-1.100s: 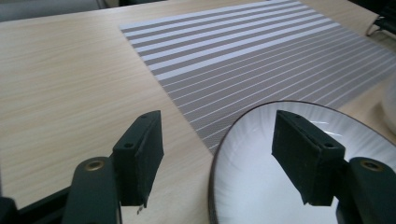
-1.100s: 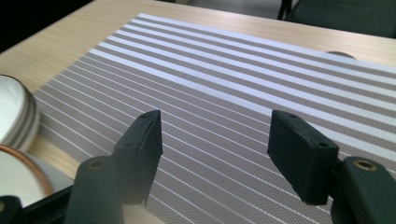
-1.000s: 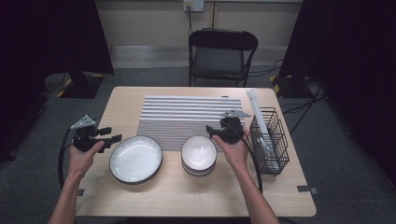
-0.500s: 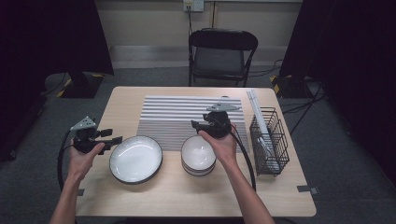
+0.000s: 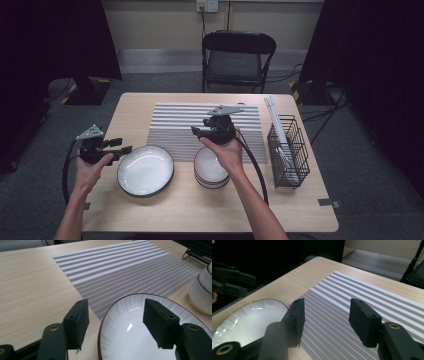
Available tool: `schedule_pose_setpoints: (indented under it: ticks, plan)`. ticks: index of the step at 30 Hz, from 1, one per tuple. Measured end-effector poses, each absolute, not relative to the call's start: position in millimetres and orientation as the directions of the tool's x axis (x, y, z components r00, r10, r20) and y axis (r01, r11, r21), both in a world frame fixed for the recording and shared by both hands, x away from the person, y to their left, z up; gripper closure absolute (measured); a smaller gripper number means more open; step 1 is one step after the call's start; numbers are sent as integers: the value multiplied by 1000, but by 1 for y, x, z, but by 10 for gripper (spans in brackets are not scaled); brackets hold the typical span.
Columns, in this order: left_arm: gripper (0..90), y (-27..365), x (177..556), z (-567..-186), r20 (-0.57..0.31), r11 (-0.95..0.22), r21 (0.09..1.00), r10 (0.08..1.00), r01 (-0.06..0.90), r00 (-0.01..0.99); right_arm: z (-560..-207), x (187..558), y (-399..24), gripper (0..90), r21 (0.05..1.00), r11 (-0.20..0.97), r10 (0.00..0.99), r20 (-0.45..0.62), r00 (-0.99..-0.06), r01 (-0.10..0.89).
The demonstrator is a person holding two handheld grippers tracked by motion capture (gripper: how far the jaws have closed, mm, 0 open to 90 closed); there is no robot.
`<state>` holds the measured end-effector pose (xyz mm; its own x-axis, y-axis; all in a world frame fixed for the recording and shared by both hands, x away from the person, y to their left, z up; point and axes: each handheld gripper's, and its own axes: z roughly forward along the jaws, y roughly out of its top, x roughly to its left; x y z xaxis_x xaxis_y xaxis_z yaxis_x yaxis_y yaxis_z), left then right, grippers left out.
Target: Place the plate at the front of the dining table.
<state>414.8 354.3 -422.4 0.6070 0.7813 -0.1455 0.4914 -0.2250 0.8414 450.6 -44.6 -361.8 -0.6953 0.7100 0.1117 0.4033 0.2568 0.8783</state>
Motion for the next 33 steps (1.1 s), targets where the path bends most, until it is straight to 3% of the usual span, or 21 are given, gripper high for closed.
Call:
schedule_pose_setpoints:
  ticks: [7, 33]
  plan:
    - [383, 357, 415, -424, -146, -227, 844, 774, 486, 616, -361, 453, -16, 469, 860, 310, 650, 119, -750, 405]
    - [414, 366, 419, -430, -167, -205, 839, 784, 504, 598, -364, 464, 47, 485, 851, 337, 561, 161, -812, 402]
